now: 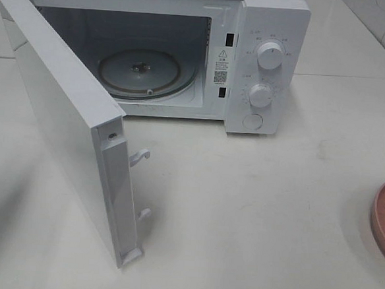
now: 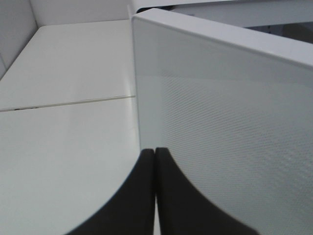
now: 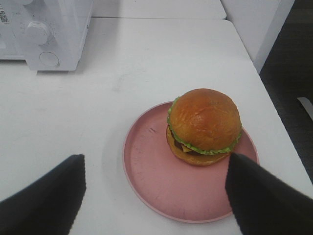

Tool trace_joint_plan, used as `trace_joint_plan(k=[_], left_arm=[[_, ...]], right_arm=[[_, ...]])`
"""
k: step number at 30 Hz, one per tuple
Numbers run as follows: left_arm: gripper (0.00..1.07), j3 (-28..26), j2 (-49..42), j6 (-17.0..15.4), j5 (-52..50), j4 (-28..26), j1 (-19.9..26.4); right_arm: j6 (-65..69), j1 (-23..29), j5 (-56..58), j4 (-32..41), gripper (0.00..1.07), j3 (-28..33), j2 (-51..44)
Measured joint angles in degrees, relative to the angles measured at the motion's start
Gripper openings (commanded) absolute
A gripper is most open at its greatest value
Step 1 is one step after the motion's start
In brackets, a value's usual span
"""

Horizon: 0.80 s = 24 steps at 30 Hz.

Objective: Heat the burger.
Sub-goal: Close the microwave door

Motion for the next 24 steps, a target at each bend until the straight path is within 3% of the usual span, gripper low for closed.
trace_joint_plan(k=[2,4,5,6,8,11,19,24], left_arm=[[0.0,0.0,3.27,-4.53,-4.41,4.24,-0.29],[0.0,0.0,4.41,-6.13,-6.02,5.9,-0.29],[0.0,0.0,6.53,-8.94,-8.82,9.28,-0.29],[0.0,0.0,6.53,-8.94,-8.82,9.28,-0.29],[0.0,0.0,9.97,-12.61,-12.78,13.24,-0.29],[0.0,0.0,13.41,-14.95,-16.39,15.53,-0.29],[0.0,-0.52,19.02,-16.33,-20.68,15.76,-3.38],[0.0,-2.23,22.06,-15.01,-20.91,13.98,-6.02]], right_arm=[[0.0,0.0,0.0,0.0,0.76,0.0,0.0],[0.0,0.0,0.0,0.0,0.76,0.0,0.0],[0.0,0.0,0.0,0.0,0.76,0.0,0.0],[0.0,0.0,0.0,0.0,0.76,0.0,0.0],[0.0,0.0,0.0,0.0,0.76,0.0,0.0],[0.0,0.0,0.0,0.0,0.76,0.0,0.0],[0.0,0.0,0.0,0.0,0.76,0.0,0.0],[0.0,0.0,0.0,0.0,0.76,0.0,0.0]])
